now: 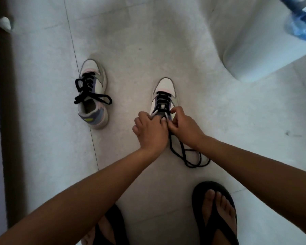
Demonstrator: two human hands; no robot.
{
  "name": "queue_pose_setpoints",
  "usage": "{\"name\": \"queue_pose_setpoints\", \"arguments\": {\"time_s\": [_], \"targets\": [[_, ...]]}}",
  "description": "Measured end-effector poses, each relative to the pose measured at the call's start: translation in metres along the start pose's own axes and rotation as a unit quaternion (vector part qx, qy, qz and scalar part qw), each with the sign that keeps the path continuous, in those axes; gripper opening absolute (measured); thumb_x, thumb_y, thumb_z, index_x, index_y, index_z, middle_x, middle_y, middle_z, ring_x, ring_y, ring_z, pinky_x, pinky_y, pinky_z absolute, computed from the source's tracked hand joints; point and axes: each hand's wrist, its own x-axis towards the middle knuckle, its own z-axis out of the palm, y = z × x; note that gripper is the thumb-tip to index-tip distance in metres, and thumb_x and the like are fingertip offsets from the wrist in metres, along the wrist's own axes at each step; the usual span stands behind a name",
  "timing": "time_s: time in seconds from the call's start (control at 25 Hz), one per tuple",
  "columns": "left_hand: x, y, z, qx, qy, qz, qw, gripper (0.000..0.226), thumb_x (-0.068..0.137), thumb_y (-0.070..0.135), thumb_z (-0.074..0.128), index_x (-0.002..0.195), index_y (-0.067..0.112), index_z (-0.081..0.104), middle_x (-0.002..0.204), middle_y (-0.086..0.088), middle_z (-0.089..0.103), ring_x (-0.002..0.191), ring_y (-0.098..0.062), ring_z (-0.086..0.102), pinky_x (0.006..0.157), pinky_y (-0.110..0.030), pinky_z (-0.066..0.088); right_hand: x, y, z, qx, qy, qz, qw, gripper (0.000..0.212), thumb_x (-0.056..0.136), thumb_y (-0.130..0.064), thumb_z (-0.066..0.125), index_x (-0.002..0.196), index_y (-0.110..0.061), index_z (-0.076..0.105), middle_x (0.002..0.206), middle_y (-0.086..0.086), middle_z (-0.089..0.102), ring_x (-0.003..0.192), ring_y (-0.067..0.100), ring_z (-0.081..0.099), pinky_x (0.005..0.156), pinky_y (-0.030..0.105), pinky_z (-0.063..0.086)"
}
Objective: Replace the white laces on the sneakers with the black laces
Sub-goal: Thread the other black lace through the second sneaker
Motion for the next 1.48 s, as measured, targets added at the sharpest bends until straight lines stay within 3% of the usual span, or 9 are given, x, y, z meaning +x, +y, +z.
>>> {"name": "queue_pose_setpoints", "arguments": {"time_s": [0.24,0.52,0.76,0.88,1.0,1.12,1.2,1.36,1.48], "targets": [[-0.008,-0.013,-0.004,-0.091,-0.060,0.037,0.993,0.026,0.100,0.021,0.033,0.101,0.002,0.050,0.105,-0.007,0.032,0.090,-0.023,0.045,0.080,-0.032,0.043,-0.002,-0.006,0.010,0.124,0.073,0.036,0.989,0.028,0.090,-0.018,0.056,0.076,-0.023,0.032,0.057,-0.009,0.039,0.045,0.002,0.037,0.045,0.015,0.032],[-0.023,-0.024,-0.006,-0.173,-0.044,0.183,0.967,0.018,0.100,0.012,0.037,0.099,-0.001,0.049,0.103,-0.006,0.032,0.077,-0.010,0.040,0.076,-0.014,0.033,-0.009,-0.001,0.010,0.148,0.146,0.062,0.976,0.037,0.088,-0.009,0.052,0.063,-0.023,0.028,0.055,-0.008,0.034,0.048,0.002,0.033,0.048,0.016,0.029],[-0.023,-0.028,-0.013,-0.117,-0.038,0.143,0.982,0.024,0.101,0.014,0.036,0.102,-0.004,0.052,0.106,-0.019,0.047,0.090,-0.029,0.050,0.083,-0.037,0.042,-0.012,-0.026,0.003,0.096,0.015,0.121,0.988,0.030,0.093,-0.037,0.048,0.069,-0.020,0.046,0.061,-0.007,0.052,0.054,0.005,0.046,0.051,0.022,0.035],[-0.034,-0.026,-0.024,0.011,-0.075,0.288,0.955,0.032,0.100,0.020,0.036,0.119,0.000,0.052,0.114,-0.017,0.051,0.097,-0.028,0.052,0.082,-0.039,0.045,-0.007,-0.044,0.001,0.191,-0.107,0.229,0.949,0.038,0.092,-0.044,0.051,0.073,-0.013,0.062,0.060,-0.002,0.058,0.050,0.006,0.053,0.048,0.020,0.038],[-0.046,-0.037,-0.037,0.096,-0.062,0.417,0.902,0.038,0.096,0.031,0.036,0.102,0.006,0.063,0.098,-0.014,0.059,0.081,-0.028,0.057,0.063,-0.037,0.046,-0.006,-0.047,-0.004,0.268,-0.142,0.288,0.908,0.020,0.089,-0.024,0.061,0.086,-0.006,0.067,0.071,0.005,0.061,0.061,0.013,0.053,0.055,0.023,0.039],[-0.022,-0.047,-0.034,-0.026,-0.011,0.208,0.978,0.048,0.089,0.035,0.054,0.125,0.004,0.046,0.120,-0.014,0.048,0.107,-0.030,0.050,0.086,-0.040,0.045,-0.011,-0.048,-0.010,0.250,-0.127,0.270,0.921,0.027,0.096,-0.028,0.050,0.077,-0.013,0.062,0.061,0.001,0.053,0.053,0.010,0.044,0.053,0.021,0.034],[-0.003,-0.043,-0.019,-0.041,-0.112,0.080,0.990,0.089,0.082,0.043,0.063,0.147,0.009,0.013,0.148,-0.009,0.020,0.135,-0.026,0.024,0.108,-0.040,0.025,-0.014,-0.052,-0.013,0.175,-0.119,0.231,0.950,0.040,0.099,-0.034,0.041,0.069,-0.014,0.059,0.055,-0.001,0.051,0.044,0.005,0.043,0.047,0.016,0.033],[0.017,-0.028,0.014,-0.095,-0.080,0.049,0.991,0.083,0.088,0.030,0.058,0.150,0.017,0.005,0.158,-0.004,0.006,0.143,-0.022,0.013,0.112,-0.039,0.018,-0.021,-0.063,-0.011,0.088,-0.136,0.164,0.973,0.045,0.101,-0.029,0.034,0.061,-0.013,0.047,0.054,0.001,0.047,0.046,0.010,0.042,0.050,0.022,0.031],[0.017,-0.042,0.021,-0.056,-0.065,0.102,0.991,0.077,0.089,0.026,0.055,0.151,0.021,0.009,0.158,0.001,0.008,0.141,-0.020,0.022,0.104,-0.041,0.033,-0.031,-0.065,-0.007,0.255,-0.144,0.241,0.925,0.038,0.100,-0.027,0.037,0.064,-0.015,0.041,0.044,-0.006,0.039,0.035,0.005,0.034,0.046,0.022,0.027]]}}
